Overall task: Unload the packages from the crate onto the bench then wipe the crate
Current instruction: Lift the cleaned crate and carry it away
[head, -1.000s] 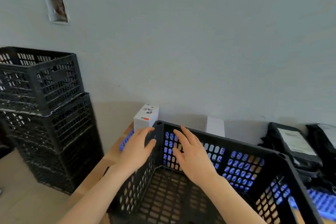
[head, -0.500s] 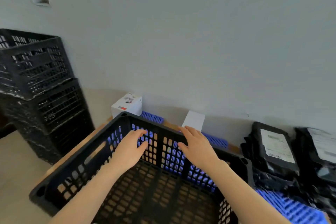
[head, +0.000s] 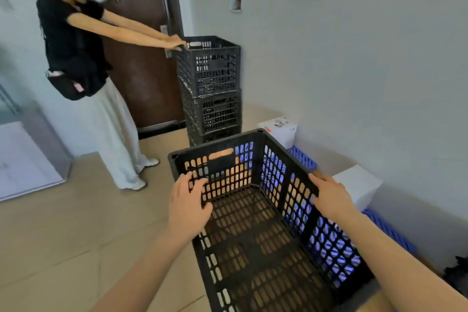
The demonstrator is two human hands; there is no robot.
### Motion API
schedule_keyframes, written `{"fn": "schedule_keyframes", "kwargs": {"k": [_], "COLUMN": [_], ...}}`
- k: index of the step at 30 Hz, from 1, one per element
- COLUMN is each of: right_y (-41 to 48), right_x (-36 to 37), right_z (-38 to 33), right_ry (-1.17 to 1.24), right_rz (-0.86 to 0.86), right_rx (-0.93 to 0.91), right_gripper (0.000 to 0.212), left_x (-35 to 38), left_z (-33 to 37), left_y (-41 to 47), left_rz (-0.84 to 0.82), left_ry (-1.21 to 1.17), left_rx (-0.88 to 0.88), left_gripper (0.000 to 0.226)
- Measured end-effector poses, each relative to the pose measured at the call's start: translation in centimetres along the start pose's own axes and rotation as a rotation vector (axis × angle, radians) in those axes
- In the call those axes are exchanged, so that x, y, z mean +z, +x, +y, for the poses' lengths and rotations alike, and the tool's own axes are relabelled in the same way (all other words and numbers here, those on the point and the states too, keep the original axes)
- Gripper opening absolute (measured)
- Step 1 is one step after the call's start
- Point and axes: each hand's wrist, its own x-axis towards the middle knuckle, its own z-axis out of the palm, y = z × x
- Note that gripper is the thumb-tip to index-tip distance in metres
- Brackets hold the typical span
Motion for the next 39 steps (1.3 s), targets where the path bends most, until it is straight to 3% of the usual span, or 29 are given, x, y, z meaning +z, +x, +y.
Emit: {"fn": "schedule_keyframes", "kwargs": {"k": [3, 6, 11, 14, 19, 27, 33, 39], "right_y": [-0.8, -1.9, -2.9, -3.3, -5.1, -9.7, -14.1, -19.5], "right_x": [-0.6, -0.6, 0.2, 0.3, 1.0, 0.9, -0.3, -0.5], "right_z": [-0.5, -0.5, -0.4, -0.2, -0.3, -3.6, -9.7, -14.1], "right_ry": [0.061, 0.125, 0.141, 0.163, 0.212, 0.283, 0.104, 0.280], "right_rz": [0.024, 0.044, 0.036, 0.009, 0.004, 0.014, 0.078, 0.113], "right_rx": [0.003, 0.000, 0.017, 0.044, 0.048, 0.108, 0.151, 0.203], "right_gripper": [0.056, 0.054, 0.061, 0.061, 0.042, 0.048, 0.063, 0.063], "left_x": [-1.0, -1.4, -1.7, -2.1, -2.4, -3.0, -3.7, -6.5], "left_z": [-1.4, -2.1, -1.4, -1.1, -3.2, -5.8, -10.3, -14.4], "left_y": [-1.9, -3.2, -4.6, -5.1, -5.4, -5.8, -7.5, -8.5], "left_rz": [-0.019, -0.107, -0.175, -0.162, -0.161, -0.102, -0.165, -0.255], "left_ry": [-0.146, -0.455, -0.553, -0.630, -0.634, -0.559, -0.549, -0.544], "left_rx": [-0.213, -0.341, -0.441, -0.441, -0.449, -0.355, -0.366, -0.331], "left_gripper": [0.083, 0.077, 0.072, 0.074, 0.075, 0.071, 0.079, 0.075]}}
